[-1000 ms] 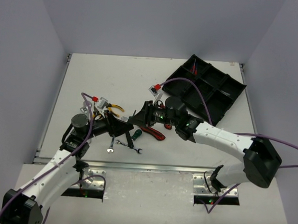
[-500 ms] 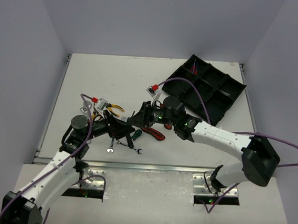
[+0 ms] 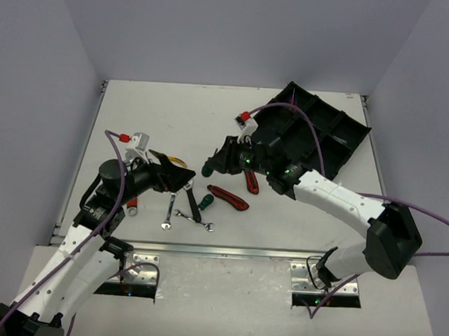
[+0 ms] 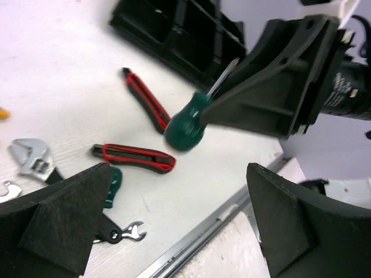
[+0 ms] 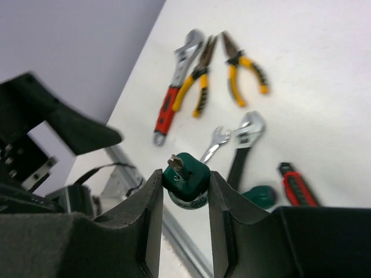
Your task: Sort the tools into containers
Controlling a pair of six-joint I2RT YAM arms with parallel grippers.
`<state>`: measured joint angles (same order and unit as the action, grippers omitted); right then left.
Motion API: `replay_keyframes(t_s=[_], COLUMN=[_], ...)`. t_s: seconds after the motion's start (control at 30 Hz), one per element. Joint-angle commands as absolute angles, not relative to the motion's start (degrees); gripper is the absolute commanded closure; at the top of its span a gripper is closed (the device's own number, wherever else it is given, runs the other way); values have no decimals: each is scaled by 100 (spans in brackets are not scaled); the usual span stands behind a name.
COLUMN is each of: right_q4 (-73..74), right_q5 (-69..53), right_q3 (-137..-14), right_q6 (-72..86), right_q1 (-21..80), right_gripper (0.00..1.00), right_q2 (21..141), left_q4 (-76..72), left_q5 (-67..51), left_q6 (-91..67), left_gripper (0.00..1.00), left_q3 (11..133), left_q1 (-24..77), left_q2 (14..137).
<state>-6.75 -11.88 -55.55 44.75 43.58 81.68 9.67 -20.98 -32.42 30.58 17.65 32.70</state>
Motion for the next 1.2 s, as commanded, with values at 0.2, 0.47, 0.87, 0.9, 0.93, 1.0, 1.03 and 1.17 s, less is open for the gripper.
replay_keyframes(t_s=[0.2,0.47,0.87,0.9,0.93,1.0,1.03,1.17], right_q4=[765,1508,2192,2262,2290,2311,2311,2345], right_q5=[-74,1042,2101,2083,2083,2093,2118,2018], right_q3=[-6578,-8125,-11518,-11743,-11836,-11939,-11930,-11817], right_q6=[3804,3609,2970,2929,2891,2848,2848,2901], right_q1=[2390,851,-124,-196,-202,-202,-202,-216], right_gripper=[100,100,100,100,100,97,93,63], right_q2=[8422,9520,12636,12793,12892,13001,12987,12870], left_q4=[3194,3004,2934,2927,2923,2909,2909,2900], left_q5=[-671,-389,-700,-729,-739,-790,-810,-856], left_q6=[-2652,-2356,-2319,-2308,-2300,-2283,-2278,-2259], left_gripper=[0,0,0,0,0,0,0,0], left_q3=[4673,4454,4338,4348,4362,4381,4391,4390], left_q1=[1784,1784,1793,1793,1793,1793,1793,1793], left_q2=[3589,3496,3532,3578,3614,3709,3735,3810])
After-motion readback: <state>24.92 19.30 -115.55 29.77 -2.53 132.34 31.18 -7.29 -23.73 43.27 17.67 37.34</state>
